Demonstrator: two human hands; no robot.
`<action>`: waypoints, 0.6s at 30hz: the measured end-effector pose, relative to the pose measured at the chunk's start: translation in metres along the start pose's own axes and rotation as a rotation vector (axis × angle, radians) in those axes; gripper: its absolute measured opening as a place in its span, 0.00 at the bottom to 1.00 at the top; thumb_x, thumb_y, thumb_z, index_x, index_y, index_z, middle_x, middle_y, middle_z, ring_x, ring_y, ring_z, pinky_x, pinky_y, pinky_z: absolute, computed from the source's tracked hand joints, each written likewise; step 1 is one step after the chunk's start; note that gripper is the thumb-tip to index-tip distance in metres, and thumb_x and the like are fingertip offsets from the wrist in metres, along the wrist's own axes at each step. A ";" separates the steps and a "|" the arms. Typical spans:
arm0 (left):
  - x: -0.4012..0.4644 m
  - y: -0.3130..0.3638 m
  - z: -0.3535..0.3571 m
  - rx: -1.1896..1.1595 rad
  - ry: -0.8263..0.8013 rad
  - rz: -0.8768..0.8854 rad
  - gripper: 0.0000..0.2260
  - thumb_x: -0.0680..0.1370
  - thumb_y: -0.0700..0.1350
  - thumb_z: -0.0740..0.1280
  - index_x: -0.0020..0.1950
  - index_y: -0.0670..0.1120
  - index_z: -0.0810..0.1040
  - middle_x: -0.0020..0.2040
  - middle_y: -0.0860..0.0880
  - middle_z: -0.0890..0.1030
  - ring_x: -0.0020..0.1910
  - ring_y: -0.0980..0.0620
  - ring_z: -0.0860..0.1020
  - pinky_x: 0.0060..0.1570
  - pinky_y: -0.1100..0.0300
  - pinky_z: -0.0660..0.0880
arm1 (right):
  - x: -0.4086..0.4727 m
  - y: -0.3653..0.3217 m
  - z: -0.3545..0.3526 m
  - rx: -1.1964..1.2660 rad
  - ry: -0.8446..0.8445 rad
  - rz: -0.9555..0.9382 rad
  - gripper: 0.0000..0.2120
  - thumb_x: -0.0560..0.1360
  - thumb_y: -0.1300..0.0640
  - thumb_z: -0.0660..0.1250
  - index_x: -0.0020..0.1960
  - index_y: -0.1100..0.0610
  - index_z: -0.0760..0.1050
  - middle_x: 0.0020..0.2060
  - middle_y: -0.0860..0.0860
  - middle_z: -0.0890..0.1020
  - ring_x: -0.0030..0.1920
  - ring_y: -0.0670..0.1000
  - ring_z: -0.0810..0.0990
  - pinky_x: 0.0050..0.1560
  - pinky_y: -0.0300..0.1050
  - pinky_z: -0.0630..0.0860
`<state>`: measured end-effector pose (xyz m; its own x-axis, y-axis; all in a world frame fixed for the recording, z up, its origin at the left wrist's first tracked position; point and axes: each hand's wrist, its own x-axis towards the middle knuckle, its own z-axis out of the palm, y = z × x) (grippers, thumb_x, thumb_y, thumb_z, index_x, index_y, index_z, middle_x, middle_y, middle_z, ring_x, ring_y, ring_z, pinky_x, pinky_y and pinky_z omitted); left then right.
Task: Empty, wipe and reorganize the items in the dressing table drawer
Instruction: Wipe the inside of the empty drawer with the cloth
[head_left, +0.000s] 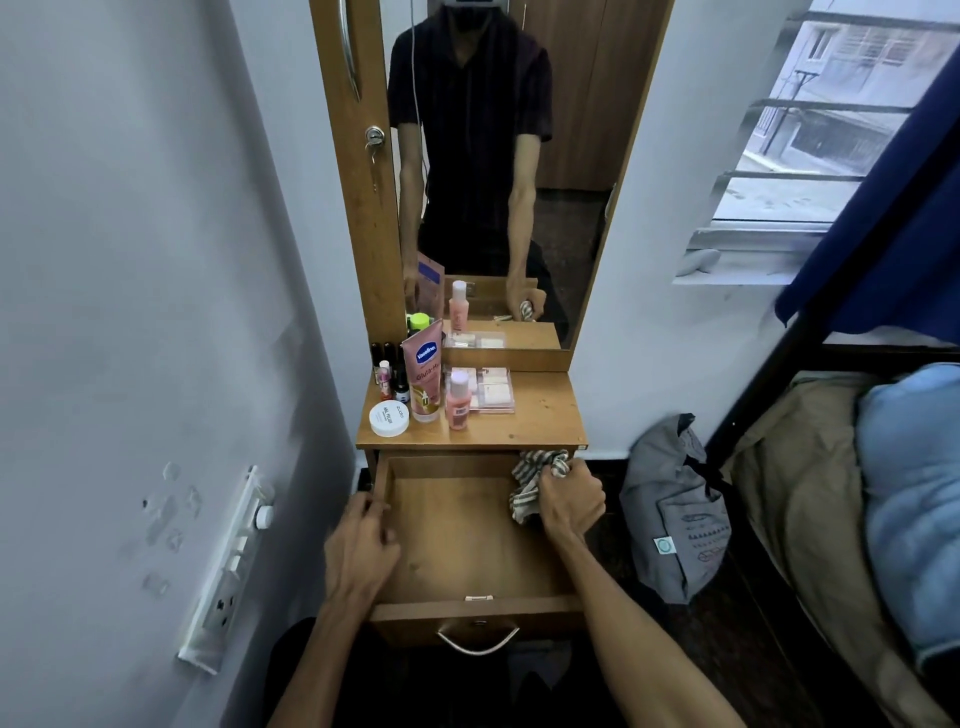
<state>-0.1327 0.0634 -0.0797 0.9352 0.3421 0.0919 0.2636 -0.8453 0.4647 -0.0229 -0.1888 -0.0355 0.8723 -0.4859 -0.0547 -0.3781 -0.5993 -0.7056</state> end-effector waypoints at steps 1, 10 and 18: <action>-0.001 -0.001 0.001 0.014 -0.008 0.008 0.15 0.71 0.42 0.70 0.58 0.45 0.81 0.59 0.49 0.76 0.50 0.50 0.79 0.49 0.49 0.81 | 0.000 0.000 -0.002 -0.020 -0.012 -0.007 0.09 0.74 0.53 0.67 0.49 0.58 0.81 0.44 0.60 0.85 0.47 0.64 0.83 0.48 0.51 0.77; -0.004 0.001 -0.005 0.037 -0.008 0.030 0.15 0.70 0.41 0.70 0.57 0.43 0.81 0.60 0.48 0.77 0.54 0.48 0.79 0.48 0.50 0.80 | 0.020 0.011 -0.041 -0.171 -0.198 0.055 0.23 0.70 0.42 0.71 0.55 0.60 0.80 0.54 0.60 0.84 0.56 0.62 0.82 0.51 0.49 0.76; -0.009 0.005 -0.006 0.027 0.006 0.028 0.13 0.71 0.40 0.70 0.56 0.42 0.82 0.59 0.46 0.78 0.54 0.47 0.79 0.47 0.52 0.80 | 0.025 0.056 -0.090 -0.434 -0.512 0.072 0.18 0.68 0.44 0.66 0.45 0.59 0.76 0.47 0.58 0.83 0.50 0.60 0.83 0.44 0.46 0.74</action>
<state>-0.1408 0.0584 -0.0731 0.9409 0.3202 0.1102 0.2433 -0.8655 0.4378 -0.0501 -0.2913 -0.0126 0.8368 -0.2356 -0.4943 -0.4379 -0.8299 -0.3457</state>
